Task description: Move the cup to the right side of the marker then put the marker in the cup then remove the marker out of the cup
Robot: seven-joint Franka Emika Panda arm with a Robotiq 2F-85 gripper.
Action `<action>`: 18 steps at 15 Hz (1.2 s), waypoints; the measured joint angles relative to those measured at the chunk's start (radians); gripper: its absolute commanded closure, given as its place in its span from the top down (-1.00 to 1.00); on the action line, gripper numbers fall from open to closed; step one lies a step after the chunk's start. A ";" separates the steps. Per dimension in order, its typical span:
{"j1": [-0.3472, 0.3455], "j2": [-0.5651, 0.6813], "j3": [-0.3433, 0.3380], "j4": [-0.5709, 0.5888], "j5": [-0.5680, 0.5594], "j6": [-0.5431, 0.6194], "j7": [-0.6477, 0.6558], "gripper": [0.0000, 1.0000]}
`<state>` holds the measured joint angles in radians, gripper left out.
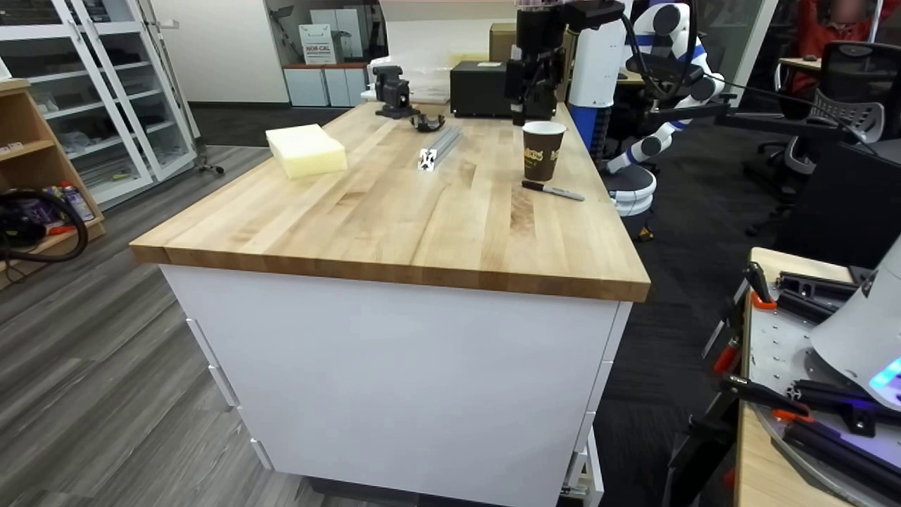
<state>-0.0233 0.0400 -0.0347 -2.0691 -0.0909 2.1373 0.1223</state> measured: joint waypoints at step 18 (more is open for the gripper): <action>0.012 -0.024 0.009 -0.230 -0.059 0.149 0.001 1.00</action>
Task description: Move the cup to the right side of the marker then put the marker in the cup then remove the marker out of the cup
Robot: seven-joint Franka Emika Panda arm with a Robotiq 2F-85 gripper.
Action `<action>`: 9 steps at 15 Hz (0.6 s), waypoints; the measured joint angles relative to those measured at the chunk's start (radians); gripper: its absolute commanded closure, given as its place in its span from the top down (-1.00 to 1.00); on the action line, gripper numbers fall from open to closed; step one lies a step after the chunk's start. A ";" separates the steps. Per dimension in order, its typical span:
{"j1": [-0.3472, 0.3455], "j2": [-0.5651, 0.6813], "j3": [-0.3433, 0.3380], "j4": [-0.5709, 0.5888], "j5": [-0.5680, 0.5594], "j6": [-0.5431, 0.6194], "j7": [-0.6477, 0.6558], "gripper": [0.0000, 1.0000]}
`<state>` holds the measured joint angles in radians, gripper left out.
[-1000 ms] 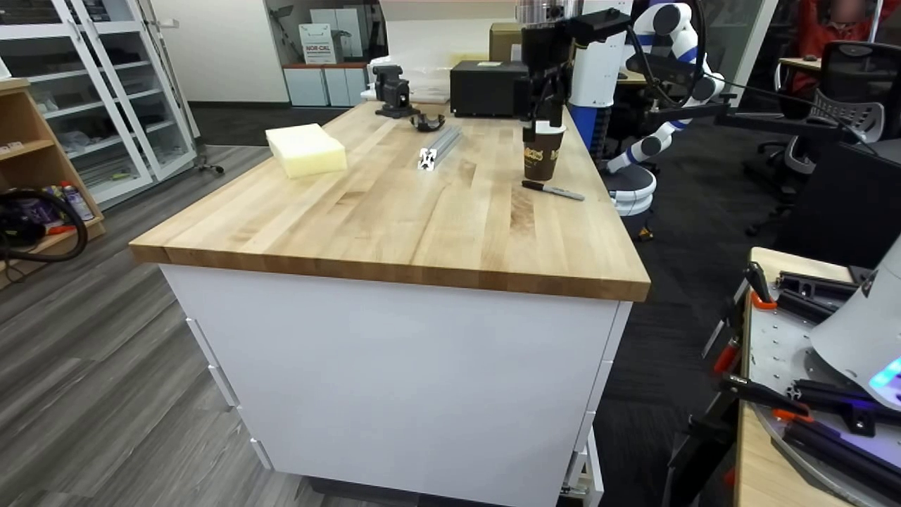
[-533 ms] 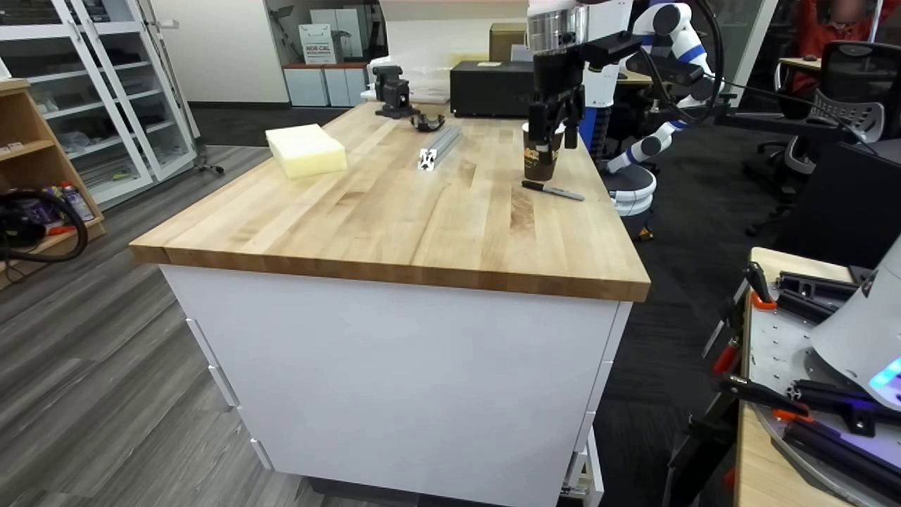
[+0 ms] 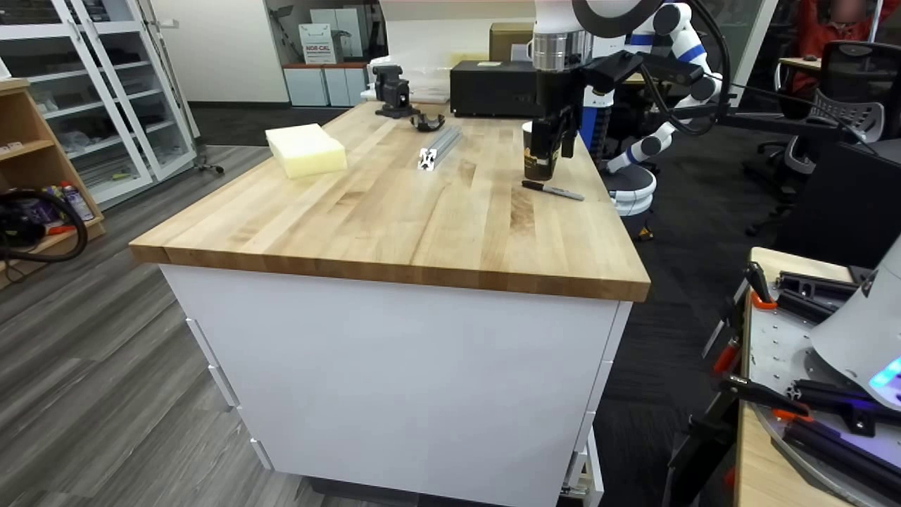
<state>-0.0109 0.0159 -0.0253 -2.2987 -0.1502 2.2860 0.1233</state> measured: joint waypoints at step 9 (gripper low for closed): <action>-0.018 0.021 -0.010 -0.012 -0.046 0.037 0.001 1.00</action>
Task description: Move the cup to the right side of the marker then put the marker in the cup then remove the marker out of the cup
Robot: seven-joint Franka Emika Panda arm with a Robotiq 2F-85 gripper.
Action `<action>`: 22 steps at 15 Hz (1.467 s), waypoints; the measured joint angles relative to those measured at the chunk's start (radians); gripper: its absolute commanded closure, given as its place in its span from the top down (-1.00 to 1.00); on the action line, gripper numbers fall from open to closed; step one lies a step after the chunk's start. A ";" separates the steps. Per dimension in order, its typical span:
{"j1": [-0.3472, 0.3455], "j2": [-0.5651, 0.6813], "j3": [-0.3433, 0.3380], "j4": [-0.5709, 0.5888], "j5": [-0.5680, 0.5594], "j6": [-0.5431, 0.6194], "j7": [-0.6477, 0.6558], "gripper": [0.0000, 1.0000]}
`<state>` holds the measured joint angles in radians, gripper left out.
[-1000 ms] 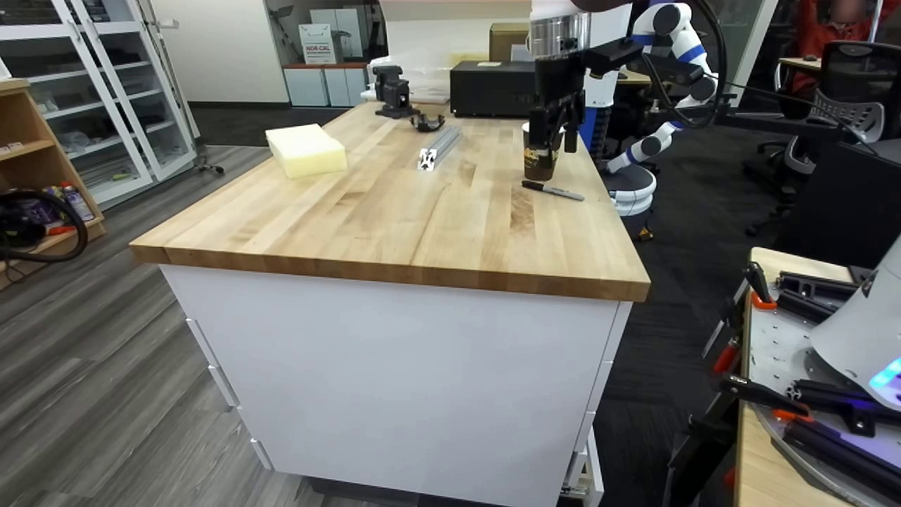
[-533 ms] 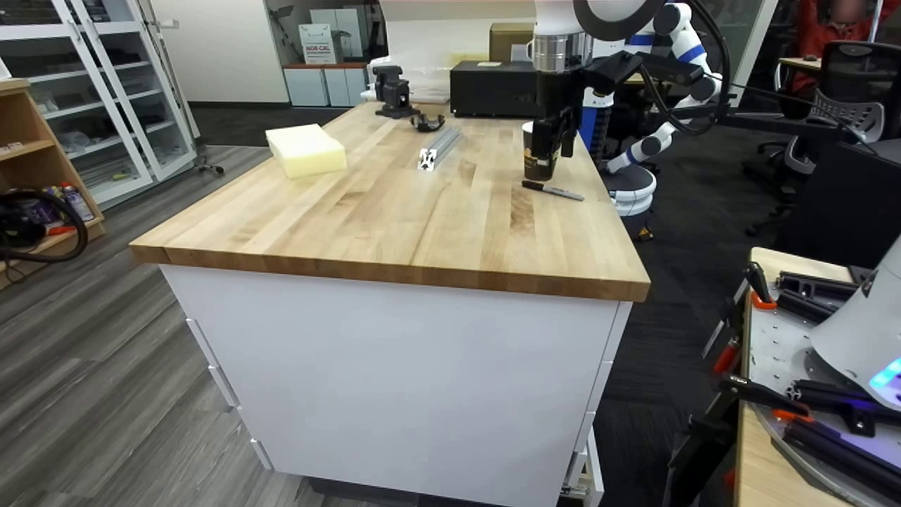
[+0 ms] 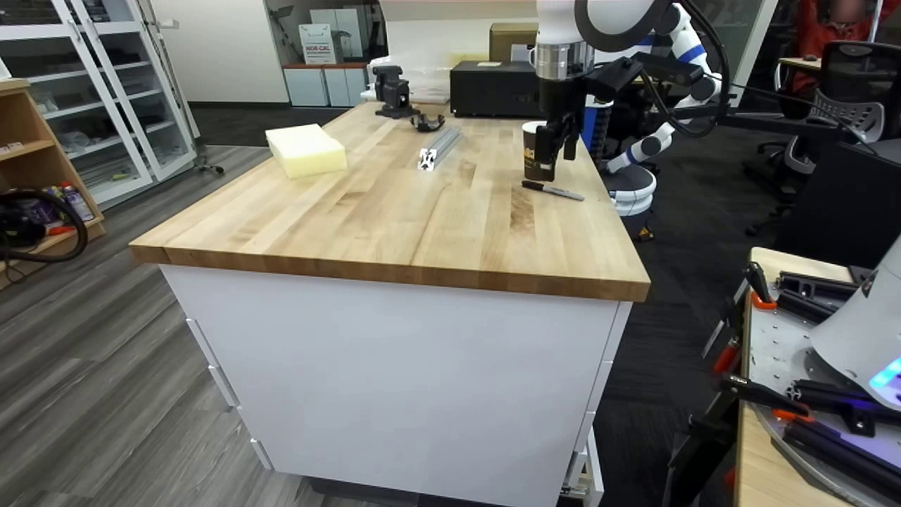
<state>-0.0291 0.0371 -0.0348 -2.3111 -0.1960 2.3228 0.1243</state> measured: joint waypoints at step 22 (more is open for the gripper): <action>-0.016 0.097 -0.014 -0.011 0.085 0.147 -0.045 -0.94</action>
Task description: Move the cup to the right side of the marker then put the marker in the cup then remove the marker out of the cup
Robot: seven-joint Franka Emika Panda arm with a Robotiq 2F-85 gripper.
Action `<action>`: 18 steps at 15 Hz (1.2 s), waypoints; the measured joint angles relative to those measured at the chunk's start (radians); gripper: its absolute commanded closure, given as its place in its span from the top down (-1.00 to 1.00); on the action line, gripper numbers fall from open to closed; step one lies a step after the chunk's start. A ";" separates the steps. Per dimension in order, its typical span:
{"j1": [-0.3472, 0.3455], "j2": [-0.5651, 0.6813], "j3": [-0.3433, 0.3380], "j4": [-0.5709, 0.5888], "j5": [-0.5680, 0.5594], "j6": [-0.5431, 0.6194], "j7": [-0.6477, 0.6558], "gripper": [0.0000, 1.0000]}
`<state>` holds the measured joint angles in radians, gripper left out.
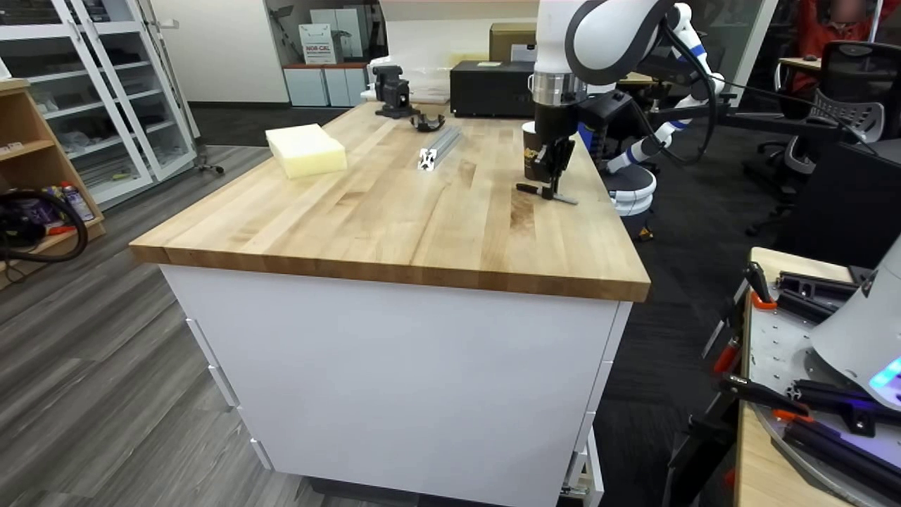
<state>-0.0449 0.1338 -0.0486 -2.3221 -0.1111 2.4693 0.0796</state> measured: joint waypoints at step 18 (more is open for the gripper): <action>0.030 -0.169 0.026 0.099 0.026 -0.365 -0.079 -0.94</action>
<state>-0.0150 -0.0357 -0.0230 -2.2229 -0.0847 2.1039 0.0004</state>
